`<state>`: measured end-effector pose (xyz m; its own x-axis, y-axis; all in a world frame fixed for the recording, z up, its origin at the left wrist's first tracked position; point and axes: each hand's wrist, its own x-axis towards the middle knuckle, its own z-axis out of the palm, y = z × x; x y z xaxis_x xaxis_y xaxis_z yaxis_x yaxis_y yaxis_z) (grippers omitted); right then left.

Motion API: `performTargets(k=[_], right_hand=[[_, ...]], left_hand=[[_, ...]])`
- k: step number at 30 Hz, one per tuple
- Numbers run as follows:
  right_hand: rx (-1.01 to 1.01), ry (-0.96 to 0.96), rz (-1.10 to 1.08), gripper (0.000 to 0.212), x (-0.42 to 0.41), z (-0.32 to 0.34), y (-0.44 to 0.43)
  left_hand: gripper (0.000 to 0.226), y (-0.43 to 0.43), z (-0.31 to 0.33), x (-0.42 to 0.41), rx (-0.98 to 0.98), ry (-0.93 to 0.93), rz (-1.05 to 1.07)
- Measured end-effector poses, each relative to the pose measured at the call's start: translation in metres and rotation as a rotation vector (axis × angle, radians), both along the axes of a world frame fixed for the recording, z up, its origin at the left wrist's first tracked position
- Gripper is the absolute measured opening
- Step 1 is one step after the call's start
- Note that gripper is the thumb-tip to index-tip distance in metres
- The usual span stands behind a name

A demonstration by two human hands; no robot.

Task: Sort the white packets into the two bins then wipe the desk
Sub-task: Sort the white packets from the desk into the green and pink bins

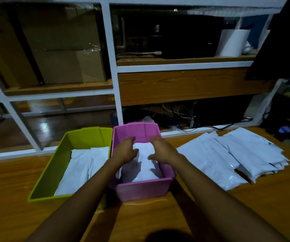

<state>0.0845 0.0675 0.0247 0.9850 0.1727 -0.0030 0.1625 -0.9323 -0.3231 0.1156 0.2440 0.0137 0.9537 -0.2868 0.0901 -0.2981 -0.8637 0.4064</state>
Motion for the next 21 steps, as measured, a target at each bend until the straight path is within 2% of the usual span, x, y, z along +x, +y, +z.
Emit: performTargets(k=[3, 9, 14, 21], right_hand=[[0.084, -0.122, -0.048, 0.09, -0.042, 0.02, -0.016], [0.197, -0.289, -0.163, 0.081, -0.154, 0.054, -0.057], [0.188, -0.401, -0.271, 0.082, -0.23, 0.055, -0.096], [0.275, -0.463, -0.279, 0.084, -0.297, 0.03, -0.139]], left_hand=[[0.053, -0.013, 0.015, -0.041, -0.21, -0.191, 0.032], [0.047, -0.059, 0.048, -0.134, -0.487, -0.344, 0.037], [0.053, -0.104, 0.048, -0.208, -0.562, -0.376, -0.037], [0.051, -0.144, 0.026, -0.271, -0.572, -0.373, -0.138]])
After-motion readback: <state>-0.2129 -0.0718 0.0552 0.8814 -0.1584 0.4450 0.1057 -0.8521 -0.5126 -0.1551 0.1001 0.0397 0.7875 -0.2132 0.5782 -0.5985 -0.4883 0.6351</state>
